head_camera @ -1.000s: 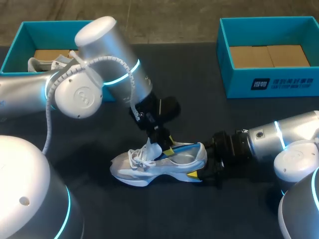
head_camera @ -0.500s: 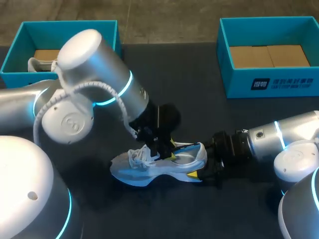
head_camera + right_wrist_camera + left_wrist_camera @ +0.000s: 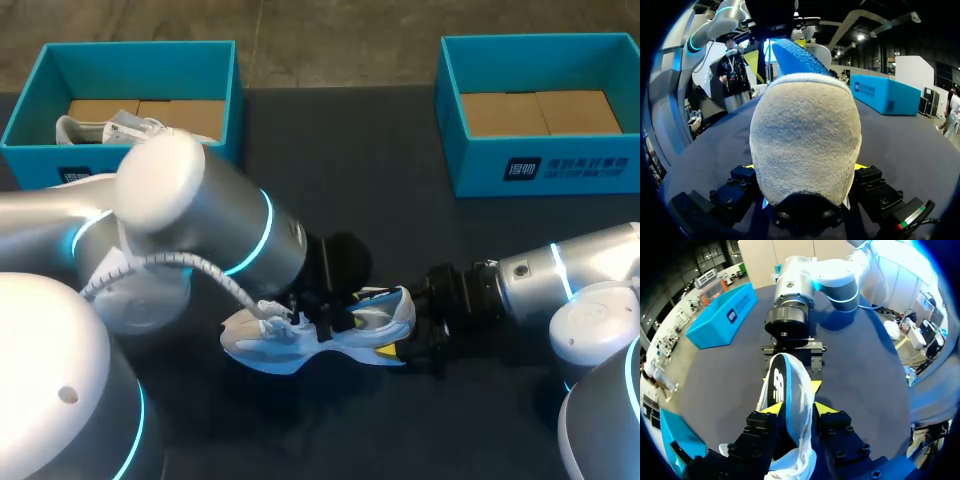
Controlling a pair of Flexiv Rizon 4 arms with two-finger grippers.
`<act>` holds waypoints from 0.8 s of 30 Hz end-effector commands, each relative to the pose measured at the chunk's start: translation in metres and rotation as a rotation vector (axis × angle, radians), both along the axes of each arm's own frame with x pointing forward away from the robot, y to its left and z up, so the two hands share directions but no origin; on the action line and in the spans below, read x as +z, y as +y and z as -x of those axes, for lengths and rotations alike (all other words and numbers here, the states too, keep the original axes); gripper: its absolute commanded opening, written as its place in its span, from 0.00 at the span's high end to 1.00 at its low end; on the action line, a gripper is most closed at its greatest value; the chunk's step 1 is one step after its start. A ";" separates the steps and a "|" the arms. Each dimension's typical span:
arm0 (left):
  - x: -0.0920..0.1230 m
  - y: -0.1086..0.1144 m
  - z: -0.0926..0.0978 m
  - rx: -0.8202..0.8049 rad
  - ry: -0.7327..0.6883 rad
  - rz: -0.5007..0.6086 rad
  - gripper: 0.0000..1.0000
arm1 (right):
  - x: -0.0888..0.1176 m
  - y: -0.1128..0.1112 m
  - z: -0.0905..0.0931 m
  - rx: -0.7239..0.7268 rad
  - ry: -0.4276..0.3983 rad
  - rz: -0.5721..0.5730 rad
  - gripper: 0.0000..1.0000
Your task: Take the shoe out of the shoebox, open the shoe tongue, remove and reinsert the insole, then place the shoe into the shoebox
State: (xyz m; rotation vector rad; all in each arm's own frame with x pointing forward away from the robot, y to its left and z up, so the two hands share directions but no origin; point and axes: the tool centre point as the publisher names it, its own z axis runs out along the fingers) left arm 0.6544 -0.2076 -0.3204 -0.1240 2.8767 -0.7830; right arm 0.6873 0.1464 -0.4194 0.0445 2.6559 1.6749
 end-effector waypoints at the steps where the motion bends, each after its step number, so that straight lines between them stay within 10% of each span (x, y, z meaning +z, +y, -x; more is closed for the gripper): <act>1: -0.003 -0.006 -0.003 0.047 -0.058 -0.003 0.64 | -0.002 0.003 0.000 -0.001 0.000 0.004 1.00; 13: -0.015 -0.019 -0.017 0.092 -0.098 -0.025 0.67 | -0.002 0.003 0.000 -0.001 0.000 0.004 1.00; 18: -0.018 -0.022 -0.022 0.103 -0.098 -0.028 1.00 | -0.002 0.003 0.000 -0.001 0.000 0.004 1.00; 24: -0.016 -0.020 -0.027 0.108 -0.076 -0.018 1.00 | -0.002 0.003 0.000 -0.001 0.000 0.004 1.00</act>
